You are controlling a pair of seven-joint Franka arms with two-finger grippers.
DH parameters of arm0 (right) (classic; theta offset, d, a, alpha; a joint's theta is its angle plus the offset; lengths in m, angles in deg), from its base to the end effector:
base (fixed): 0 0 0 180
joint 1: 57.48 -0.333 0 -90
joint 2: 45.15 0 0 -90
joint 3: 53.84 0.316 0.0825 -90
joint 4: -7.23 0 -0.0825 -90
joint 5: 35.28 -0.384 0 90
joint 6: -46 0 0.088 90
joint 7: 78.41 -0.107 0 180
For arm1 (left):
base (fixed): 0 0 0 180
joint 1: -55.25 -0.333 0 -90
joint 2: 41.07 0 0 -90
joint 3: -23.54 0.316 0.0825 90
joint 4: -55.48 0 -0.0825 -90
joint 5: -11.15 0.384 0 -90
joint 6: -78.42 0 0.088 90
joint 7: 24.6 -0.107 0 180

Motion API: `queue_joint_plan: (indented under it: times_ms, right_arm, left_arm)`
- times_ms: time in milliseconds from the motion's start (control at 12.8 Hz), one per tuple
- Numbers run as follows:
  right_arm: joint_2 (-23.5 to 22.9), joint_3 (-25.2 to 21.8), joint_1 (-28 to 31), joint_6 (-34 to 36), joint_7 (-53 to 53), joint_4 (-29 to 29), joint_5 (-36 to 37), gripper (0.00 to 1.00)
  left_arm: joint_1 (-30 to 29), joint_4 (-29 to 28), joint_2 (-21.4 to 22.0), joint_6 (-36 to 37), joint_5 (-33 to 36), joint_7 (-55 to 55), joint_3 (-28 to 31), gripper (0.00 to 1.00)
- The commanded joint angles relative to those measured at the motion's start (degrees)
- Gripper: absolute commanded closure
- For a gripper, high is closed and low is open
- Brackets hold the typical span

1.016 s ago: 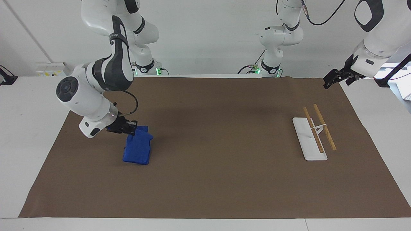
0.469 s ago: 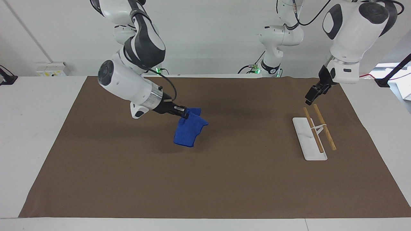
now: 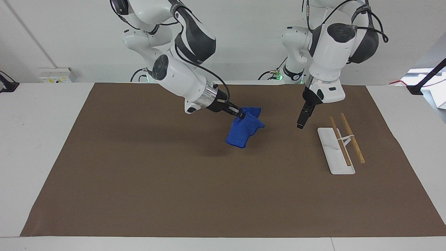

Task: Right arm passes towel to left arm to hang
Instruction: 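Lift the towel with the right gripper while the left gripper approaches, then grasp the towel with the left gripper beside the right gripper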

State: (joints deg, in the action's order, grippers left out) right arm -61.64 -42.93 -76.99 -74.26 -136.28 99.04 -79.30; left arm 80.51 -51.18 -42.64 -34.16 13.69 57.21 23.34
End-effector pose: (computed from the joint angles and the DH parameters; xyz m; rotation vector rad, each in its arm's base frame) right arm 0.5690 0.3564 0.5016 -2.2178 0.9708 0.4869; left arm 0.5227 -0.2457 0.5049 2.7463 1.4438 0.1217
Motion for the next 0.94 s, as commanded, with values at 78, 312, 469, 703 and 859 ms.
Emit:
queue_joint_plan:
  times_ms: [78, 312, 469, 703, 859]
  right_arm:
    - [0.2, 0.1, -3.7, -5.8, -4.4, 2.0, -1.5, 1.00]
    - [0.2, 0.1, -3.7, -5.6, -4.4, 2.1, -1.5, 1.00]
    - [0.3, 0.1, -3.7, -5.6, -4.4, 2.2, -1.5, 1.00]
    - [0.3, 0.1, -3.7, -5.7, -4.4, 2.2, -1.5, 1.00]
    - [0.3, 0.1, -3.7, -5.7, -4.3, 2.3, -1.5, 1.00]
  left_arm:
    - [4.4, -3.5, -1.5, -3.4, -0.2, 7.5, 0.8, 0.01]
    - [6.6, -5.5, -1.4, -3.6, -0.2, 9.2, 0.8, 0.05]
    - [6.6, -5.5, -1.4, -3.3, -0.2, 9.8, 0.8, 0.15]
    - [6.6, -5.5, -1.4, -3.8, -0.2, 9.8, 0.8, 0.82]
    - [7.2, -5.4, -1.4, -3.8, -0.2, 9.6, 0.8, 1.00]
